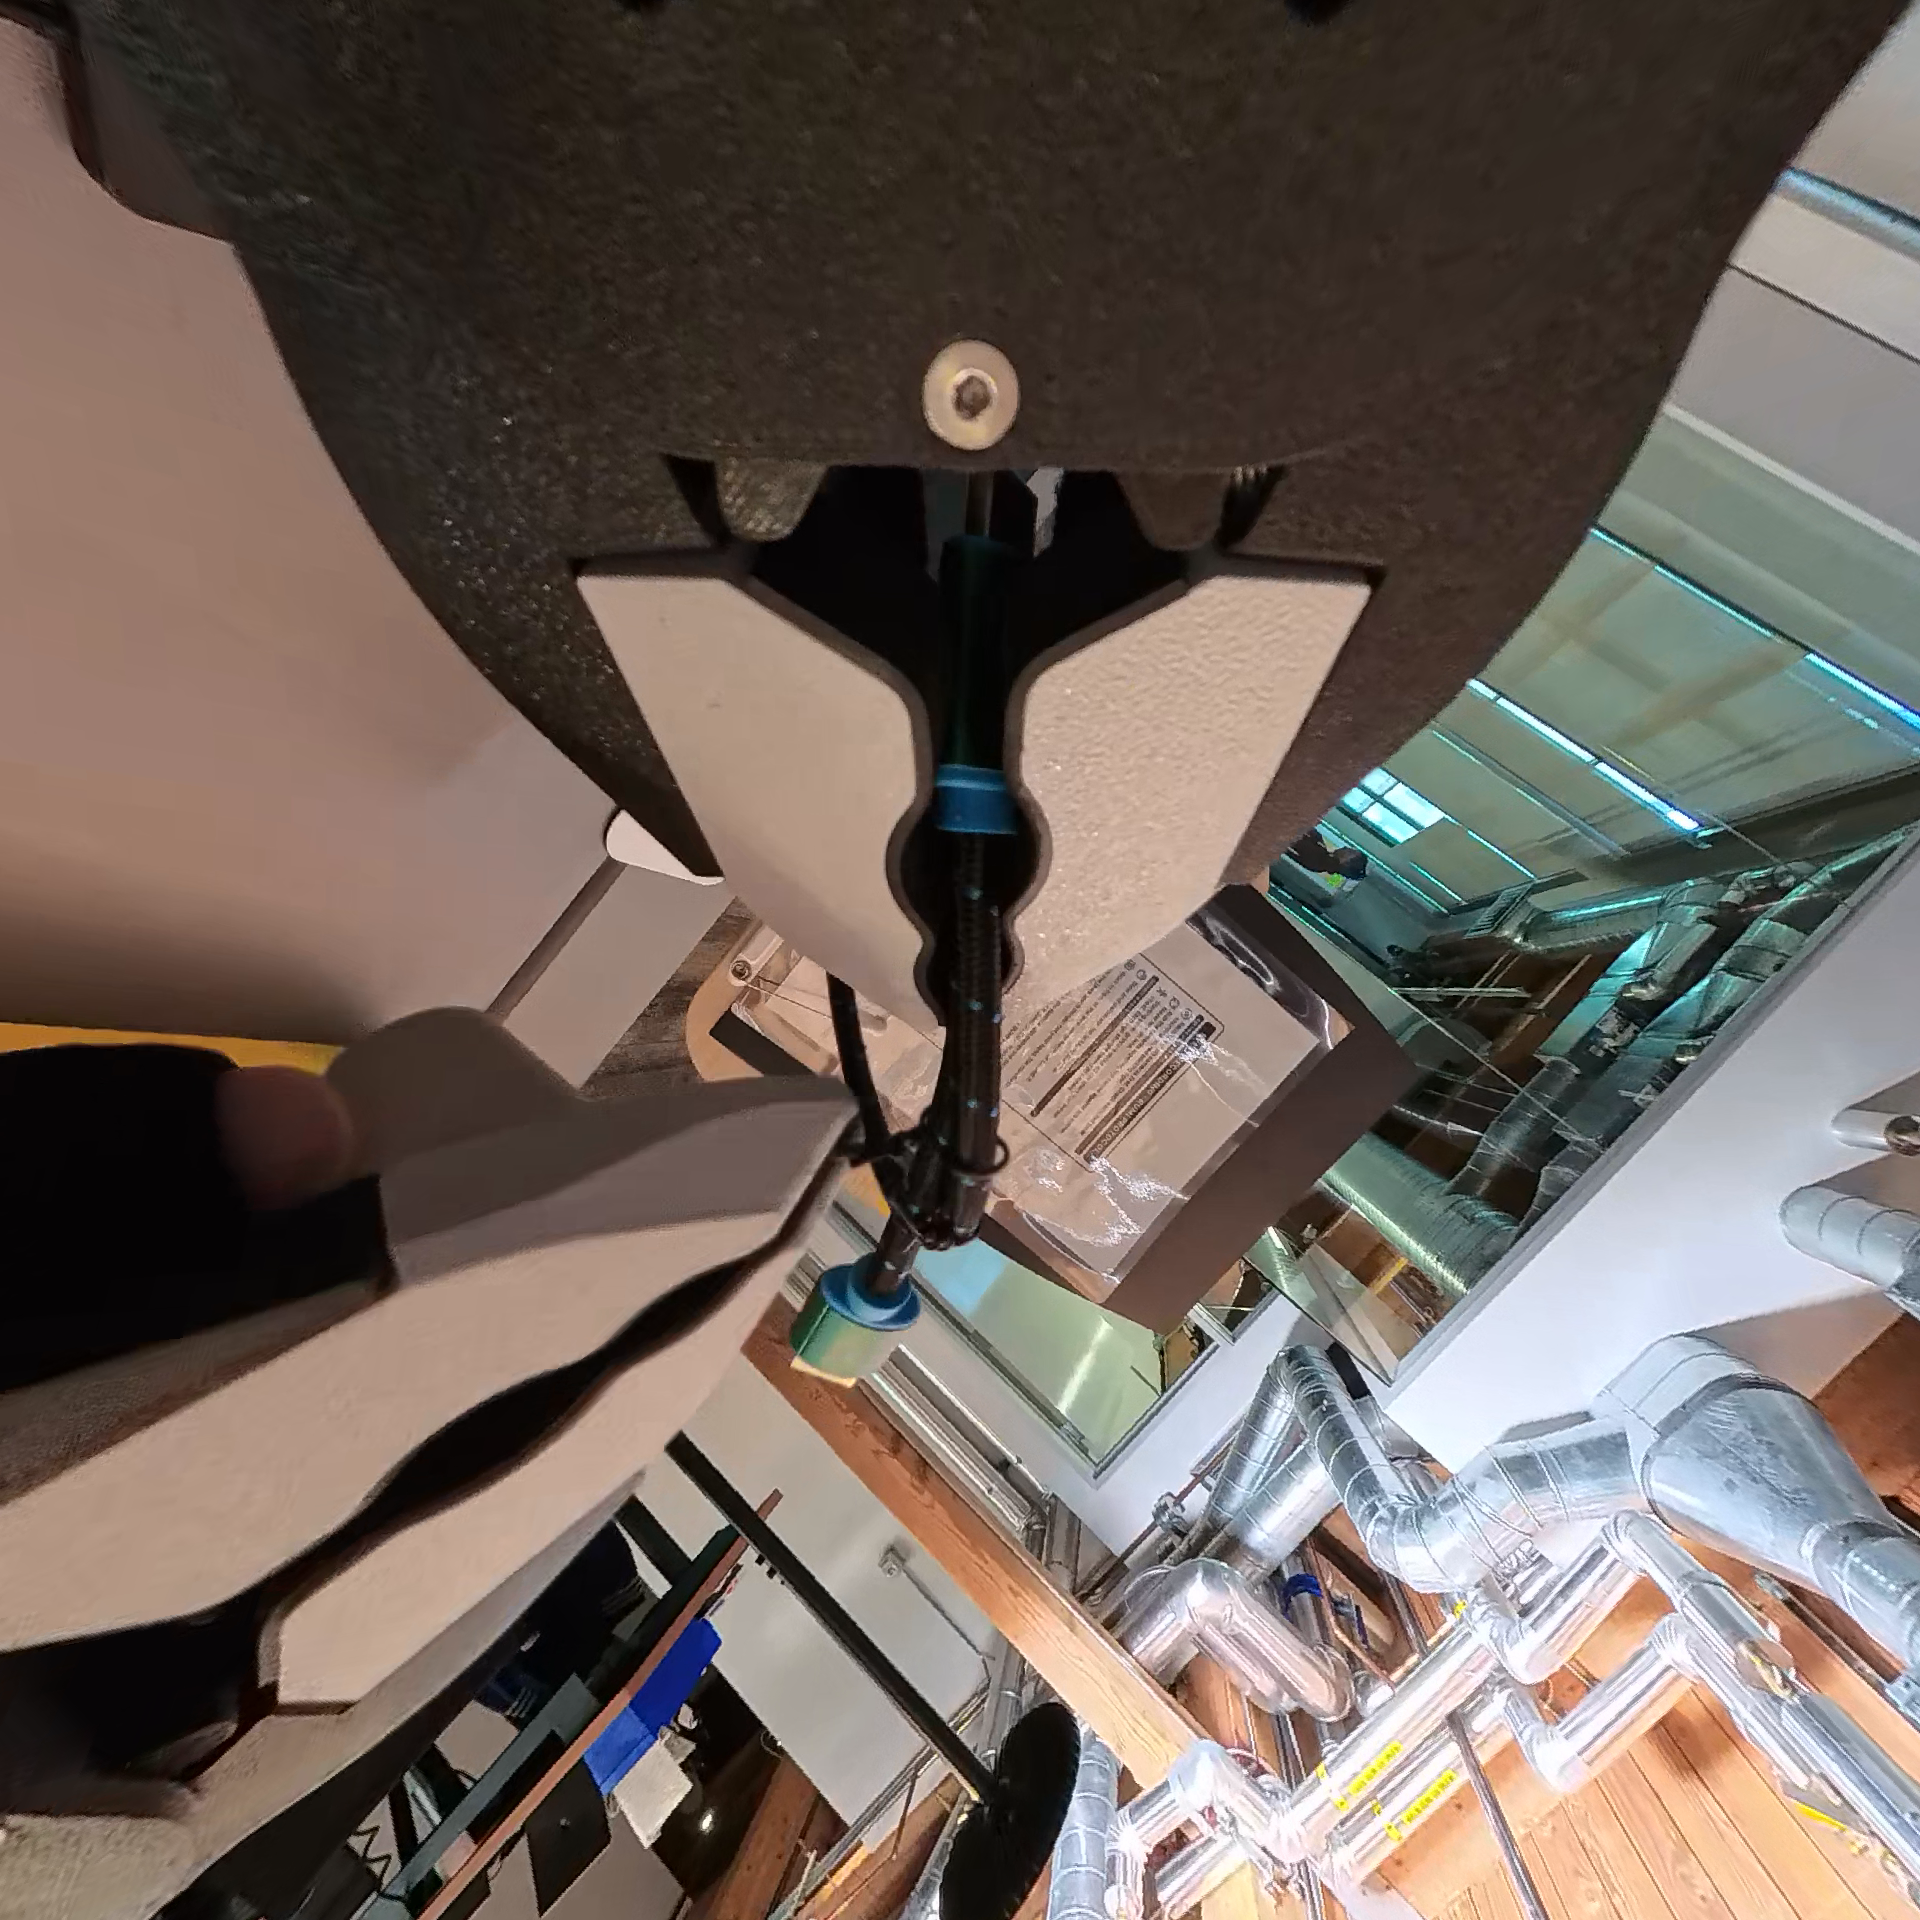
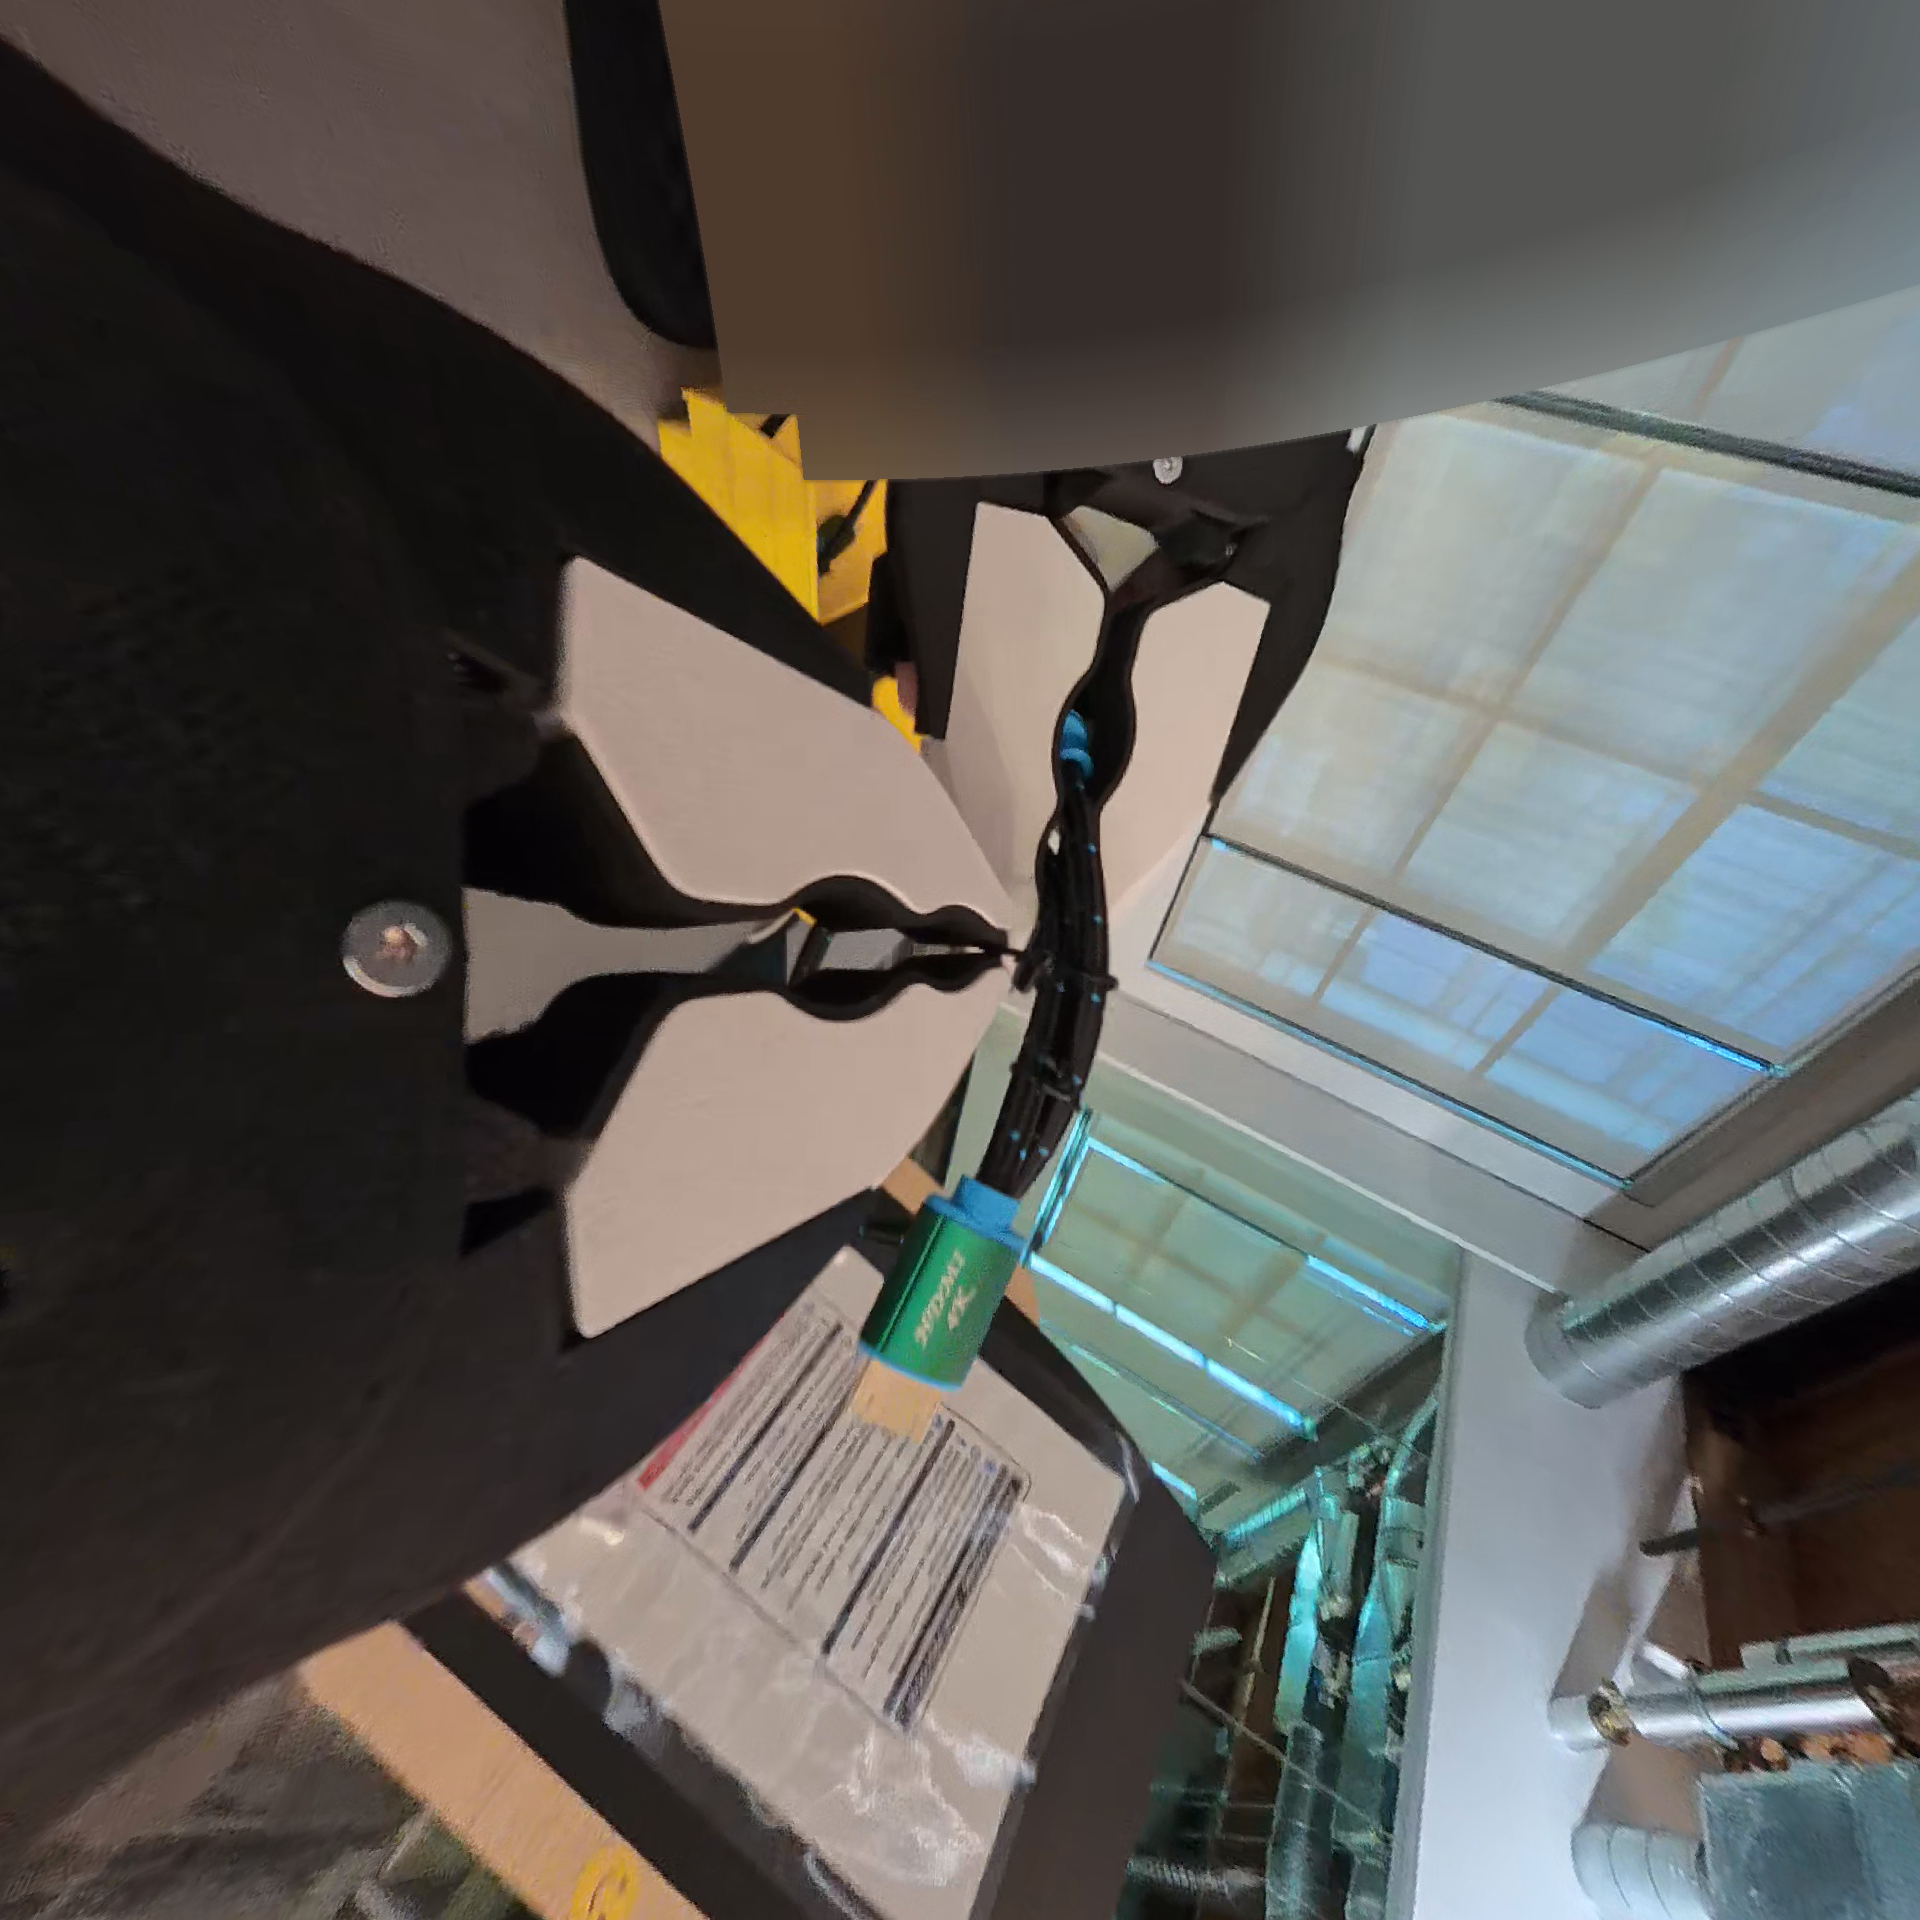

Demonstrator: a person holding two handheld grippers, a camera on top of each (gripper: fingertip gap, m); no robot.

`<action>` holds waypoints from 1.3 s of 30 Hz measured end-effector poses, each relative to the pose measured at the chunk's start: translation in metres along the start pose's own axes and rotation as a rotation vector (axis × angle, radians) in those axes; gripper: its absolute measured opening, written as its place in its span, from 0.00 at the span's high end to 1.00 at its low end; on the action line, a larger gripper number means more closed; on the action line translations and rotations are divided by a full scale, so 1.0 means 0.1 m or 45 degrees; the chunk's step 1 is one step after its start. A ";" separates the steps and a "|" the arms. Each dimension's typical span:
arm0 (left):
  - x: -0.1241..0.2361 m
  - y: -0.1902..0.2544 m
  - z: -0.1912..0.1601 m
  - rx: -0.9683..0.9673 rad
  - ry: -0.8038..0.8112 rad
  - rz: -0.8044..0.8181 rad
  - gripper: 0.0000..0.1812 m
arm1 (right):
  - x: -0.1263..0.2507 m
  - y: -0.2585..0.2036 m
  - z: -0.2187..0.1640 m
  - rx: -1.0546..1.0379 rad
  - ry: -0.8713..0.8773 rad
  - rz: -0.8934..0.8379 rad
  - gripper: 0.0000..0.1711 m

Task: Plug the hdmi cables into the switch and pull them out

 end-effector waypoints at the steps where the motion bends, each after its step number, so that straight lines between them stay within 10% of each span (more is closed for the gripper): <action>1: 0.00 0.00 0.00 0.004 -0.002 -0.003 0.98 | 0.01 0.00 0.01 0.040 0.014 -0.038 0.99; 9: 0.00 0.03 0.02 -0.009 -0.001 -0.008 0.98 | 0.03 -0.20 0.11 0.518 -0.057 -0.172 0.96; 24: 0.00 0.08 0.03 -0.070 -0.004 0.034 0.98 | -0.04 -0.13 0.03 0.177 -0.094 -0.183 0.99; 39: 0.08 0.05 0.06 -0.004 0.219 -0.010 0.98 | -0.29 0.19 -0.52 -2.139 0.356 1.328 0.99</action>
Point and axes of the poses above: each gripper's, where its closed fingertips meet, x back along the fingers, z out of its top, y = z × x across the jaws, the point moved 10 cm from there along x, back along the fingers, and after that the axes turned 1 degree about z, right-handed, at the moved point
